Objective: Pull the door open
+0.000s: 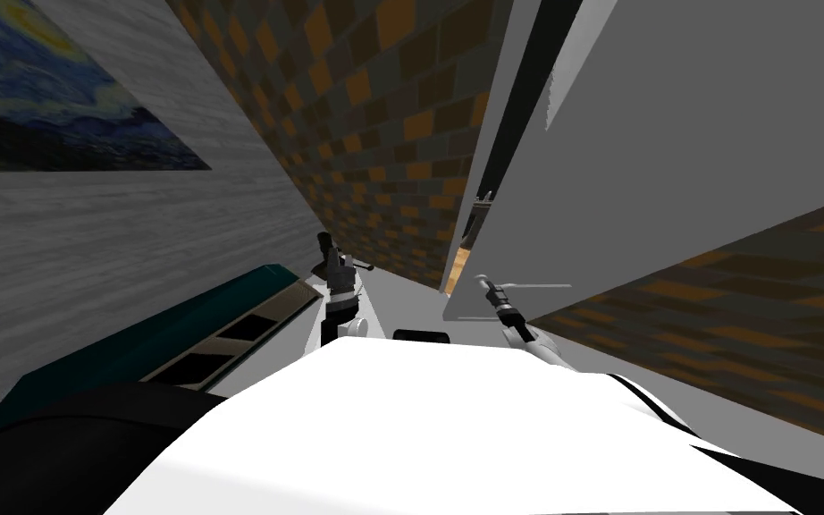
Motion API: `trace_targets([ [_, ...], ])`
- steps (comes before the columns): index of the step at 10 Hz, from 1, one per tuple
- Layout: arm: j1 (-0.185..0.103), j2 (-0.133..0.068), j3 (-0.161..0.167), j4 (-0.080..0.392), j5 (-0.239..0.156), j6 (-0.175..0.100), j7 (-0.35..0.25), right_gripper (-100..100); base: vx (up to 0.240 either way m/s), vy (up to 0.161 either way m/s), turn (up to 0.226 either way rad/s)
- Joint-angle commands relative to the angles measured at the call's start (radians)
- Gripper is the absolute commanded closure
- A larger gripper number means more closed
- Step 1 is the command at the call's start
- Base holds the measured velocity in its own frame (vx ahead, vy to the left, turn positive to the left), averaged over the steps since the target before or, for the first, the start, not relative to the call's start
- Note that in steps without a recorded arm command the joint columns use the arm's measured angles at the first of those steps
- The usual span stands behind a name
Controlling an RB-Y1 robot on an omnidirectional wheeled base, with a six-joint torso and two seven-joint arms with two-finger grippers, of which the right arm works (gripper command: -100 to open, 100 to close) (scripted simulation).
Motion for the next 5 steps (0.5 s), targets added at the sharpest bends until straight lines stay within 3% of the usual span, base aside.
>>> trace_targets([
  [1, 0.0, 0.0, 0.0, 0.0, 0.0, 0.0, 0.0, 100, -0.092, -0.029, 0.015],
  [2, 0.019, -0.015, 0.012, 0.005, 0.007, -0.035, -0.019, 100, -0.147, -0.057, 0.141],
  [3, 0.024, -0.02, 0.015, 0.006, 0.009, -0.045, -0.024, 100, -0.177, -0.069, 0.114],
  [5, 0.047, -0.043, 0.027, 0.011, 0.017, -0.091, -0.047, 100, -0.177, -0.07, 0.132],
])
